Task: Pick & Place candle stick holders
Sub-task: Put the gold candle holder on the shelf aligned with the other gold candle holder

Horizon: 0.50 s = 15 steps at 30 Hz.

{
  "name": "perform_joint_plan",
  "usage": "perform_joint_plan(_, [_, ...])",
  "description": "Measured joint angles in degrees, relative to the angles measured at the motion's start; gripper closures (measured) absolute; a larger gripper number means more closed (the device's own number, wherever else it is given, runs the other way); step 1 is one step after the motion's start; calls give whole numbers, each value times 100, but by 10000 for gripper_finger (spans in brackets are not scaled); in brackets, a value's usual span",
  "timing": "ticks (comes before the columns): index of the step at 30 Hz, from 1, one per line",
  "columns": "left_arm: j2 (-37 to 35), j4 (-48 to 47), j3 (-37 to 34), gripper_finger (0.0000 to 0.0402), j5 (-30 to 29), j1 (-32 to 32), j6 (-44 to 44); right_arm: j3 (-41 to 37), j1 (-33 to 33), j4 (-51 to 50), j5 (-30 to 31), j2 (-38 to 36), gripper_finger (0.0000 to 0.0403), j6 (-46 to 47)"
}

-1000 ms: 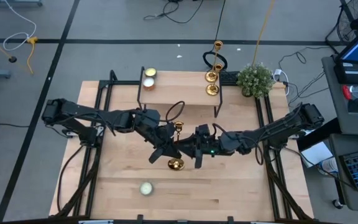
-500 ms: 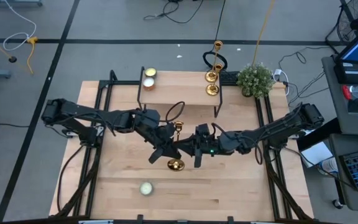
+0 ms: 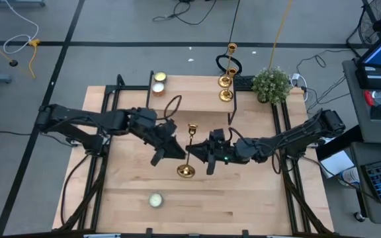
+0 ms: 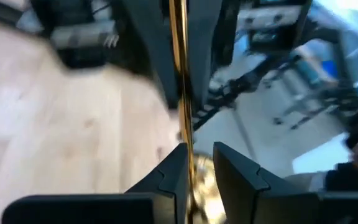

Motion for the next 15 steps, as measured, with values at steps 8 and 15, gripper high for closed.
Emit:
perform_joint_plan(8, [-772, -1698, 0, 321, -2128, -68, -11, -2, -118, 36, 803, -110, 389, -170])
perform_joint_plan(15, [-1368, -2054, 0, 321, -3579, -506, -209, 9, -238, 8, 1956, -199, 389, -630])
